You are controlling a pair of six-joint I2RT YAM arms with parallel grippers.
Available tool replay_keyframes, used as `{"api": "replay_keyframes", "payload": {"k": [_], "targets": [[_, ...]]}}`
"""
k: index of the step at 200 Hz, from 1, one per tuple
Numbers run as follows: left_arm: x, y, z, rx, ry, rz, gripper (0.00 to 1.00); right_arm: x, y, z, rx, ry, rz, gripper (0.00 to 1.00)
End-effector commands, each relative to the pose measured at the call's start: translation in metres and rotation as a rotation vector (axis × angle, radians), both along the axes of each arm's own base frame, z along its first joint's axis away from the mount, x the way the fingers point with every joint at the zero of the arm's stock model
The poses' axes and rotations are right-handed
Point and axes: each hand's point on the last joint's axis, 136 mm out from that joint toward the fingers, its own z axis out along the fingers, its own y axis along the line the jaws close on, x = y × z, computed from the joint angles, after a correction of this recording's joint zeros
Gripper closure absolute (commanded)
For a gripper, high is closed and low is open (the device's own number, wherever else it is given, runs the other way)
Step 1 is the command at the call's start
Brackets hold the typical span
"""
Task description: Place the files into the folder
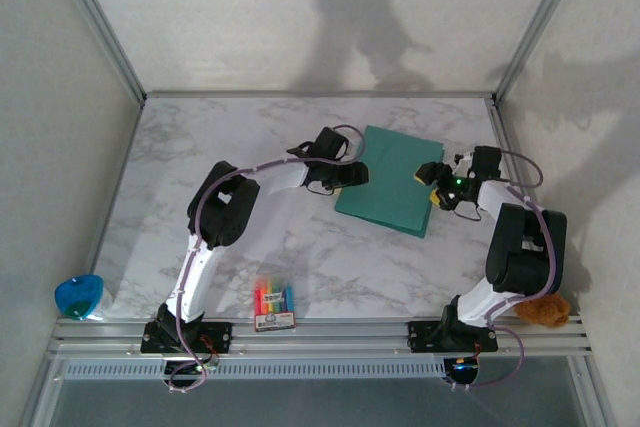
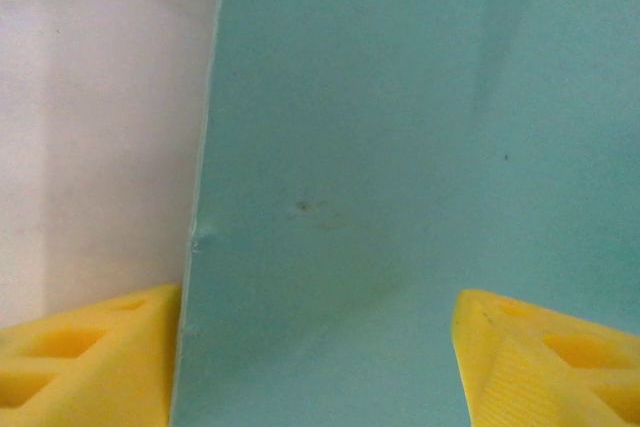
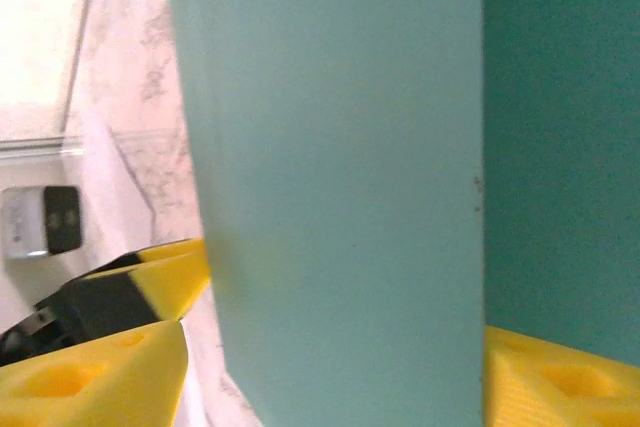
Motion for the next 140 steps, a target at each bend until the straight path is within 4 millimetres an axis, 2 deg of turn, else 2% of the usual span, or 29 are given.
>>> {"api": "replay_keyframes", "payload": {"k": [1,69,104,122,140], "targets": [[-0.022,-0.019,0.02,-0.108,0.032,-0.064,0.3,0.0,0.016,0.023,0.085,-0.036,0.045,0.28],[-0.04,-0.009,0.043,-0.153,0.023,-0.066,0.28,-0.005,0.033,0.052,0.087,-0.078,0.096,0.24],[-0.039,0.007,0.051,-0.097,-0.024,-0.023,0.14,-0.007,0.041,0.067,0.075,-0.11,0.124,0.21],[-0.035,0.017,0.059,-0.06,-0.084,0.001,0.06,-0.007,0.047,0.072,0.072,-0.122,0.14,0.19],[-0.032,0.027,0.072,-0.037,-0.156,0.02,0.02,-0.006,0.052,0.077,0.078,-0.126,0.149,0.18]]}}
